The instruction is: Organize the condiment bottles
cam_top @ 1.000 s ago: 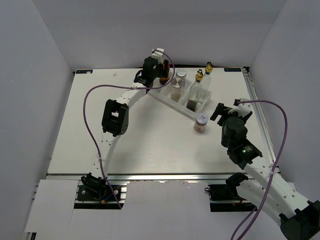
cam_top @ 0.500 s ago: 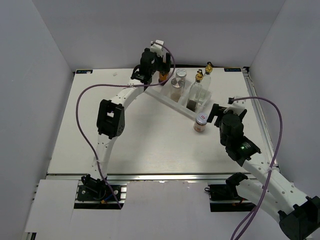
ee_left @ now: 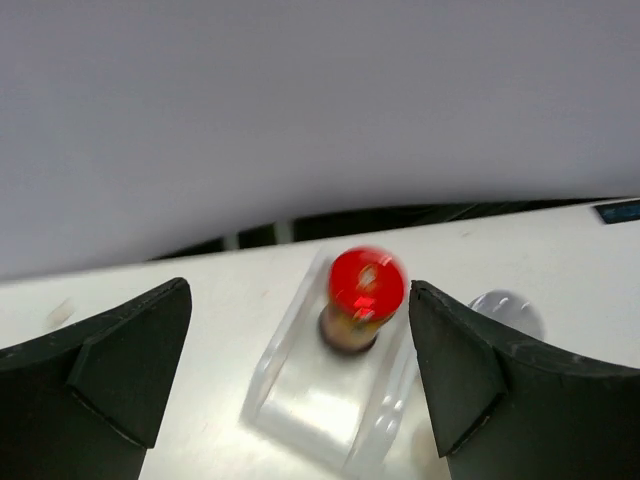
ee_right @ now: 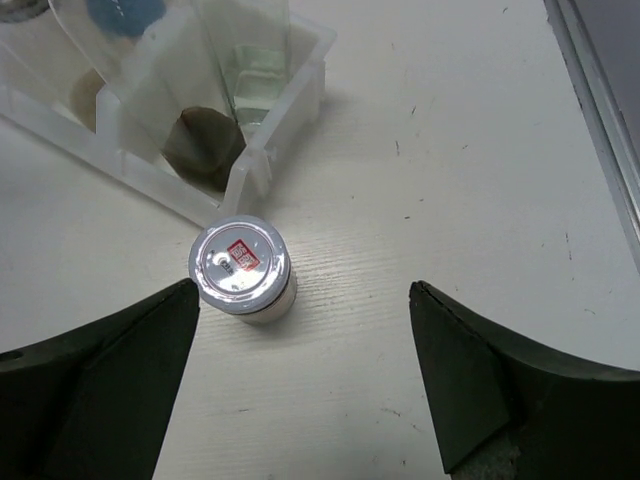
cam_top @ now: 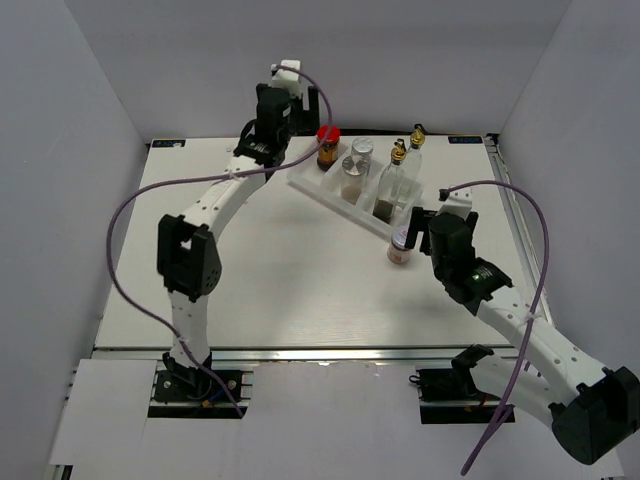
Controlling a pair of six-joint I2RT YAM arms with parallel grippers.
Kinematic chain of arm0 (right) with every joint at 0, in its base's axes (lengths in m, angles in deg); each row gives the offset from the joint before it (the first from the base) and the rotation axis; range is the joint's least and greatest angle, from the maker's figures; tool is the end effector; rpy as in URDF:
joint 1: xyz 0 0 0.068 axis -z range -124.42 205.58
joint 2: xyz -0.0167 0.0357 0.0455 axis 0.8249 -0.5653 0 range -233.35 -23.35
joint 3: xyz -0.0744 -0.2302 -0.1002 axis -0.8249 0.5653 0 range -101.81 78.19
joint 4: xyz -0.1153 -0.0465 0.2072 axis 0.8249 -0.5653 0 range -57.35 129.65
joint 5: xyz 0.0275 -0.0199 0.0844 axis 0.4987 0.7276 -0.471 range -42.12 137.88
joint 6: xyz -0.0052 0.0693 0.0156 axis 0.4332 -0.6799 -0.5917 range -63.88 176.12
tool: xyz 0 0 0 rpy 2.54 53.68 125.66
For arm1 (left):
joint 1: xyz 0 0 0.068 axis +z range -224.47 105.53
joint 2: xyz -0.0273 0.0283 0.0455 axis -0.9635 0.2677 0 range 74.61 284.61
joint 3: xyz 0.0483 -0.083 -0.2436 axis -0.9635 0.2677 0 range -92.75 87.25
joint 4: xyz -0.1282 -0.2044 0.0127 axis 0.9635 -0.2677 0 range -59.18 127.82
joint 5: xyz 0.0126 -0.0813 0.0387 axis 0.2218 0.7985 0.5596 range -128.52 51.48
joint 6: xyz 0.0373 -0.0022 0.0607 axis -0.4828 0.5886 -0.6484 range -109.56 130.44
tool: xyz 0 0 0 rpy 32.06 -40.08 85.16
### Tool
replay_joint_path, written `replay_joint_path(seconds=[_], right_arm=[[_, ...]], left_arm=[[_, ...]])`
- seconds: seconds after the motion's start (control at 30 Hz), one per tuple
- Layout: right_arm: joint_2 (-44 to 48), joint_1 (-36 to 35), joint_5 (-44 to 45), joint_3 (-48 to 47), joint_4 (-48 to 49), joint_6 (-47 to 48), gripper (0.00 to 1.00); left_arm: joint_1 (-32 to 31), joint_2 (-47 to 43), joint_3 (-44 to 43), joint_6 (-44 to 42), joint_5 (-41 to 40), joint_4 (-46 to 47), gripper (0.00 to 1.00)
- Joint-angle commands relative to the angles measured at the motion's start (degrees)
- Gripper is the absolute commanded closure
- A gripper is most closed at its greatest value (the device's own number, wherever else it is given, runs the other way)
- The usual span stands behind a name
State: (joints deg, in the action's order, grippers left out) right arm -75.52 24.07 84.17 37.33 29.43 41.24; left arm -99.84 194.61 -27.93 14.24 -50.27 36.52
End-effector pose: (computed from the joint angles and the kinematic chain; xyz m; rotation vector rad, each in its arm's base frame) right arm 0.1962 0.0797 0.2835 0.1390 1.8661 -0.0607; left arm 0.4614 -0.2055 0.3592 0.1612 1.6722 -0.2117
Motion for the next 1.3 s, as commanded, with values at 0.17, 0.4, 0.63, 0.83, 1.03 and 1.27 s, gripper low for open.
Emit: replay_joint_path(seconds=[0.17, 0.4, 0.63, 0.83, 1.03, 1.27], right_arm=[[-7.41, 0.74, -7.28, -4.14, -1.30, -2.27, 0.11], [-12.87, 1.36, -9.22, -5.11, -0.16, -2.44, 0.10], [-19.72, 2.41, -12.82, -7.03, 2.13, -2.26, 0.11], [-23.60, 3.12, -13.96, -7.92, 2.83, -2.35, 0.11], [-26.23, 3.73, -14.41, -8.18, 3.54, -2.70, 0.11], [-26.24, 3.82, -14.50, -8.01, 3.80, -2.88, 0.33]], left_arm=[[0.23, -35.57, 43.89, 13.41, -30.23, -1.88, 0.02], [0.76, -50.38, 63.13, 22.12, -37.63, -6.59, 0.02], [0.84, -56.54, 65.34, 22.23, -38.87, -8.98, 0.02], [0.84, -58.92, 66.57, 21.61, -39.93, -8.72, 0.02], [0.84, -59.36, 66.92, 21.43, -41.34, -8.98, 0.02], [0.84, -60.76, 67.71, 21.26, -41.43, -8.55, 0.02]])
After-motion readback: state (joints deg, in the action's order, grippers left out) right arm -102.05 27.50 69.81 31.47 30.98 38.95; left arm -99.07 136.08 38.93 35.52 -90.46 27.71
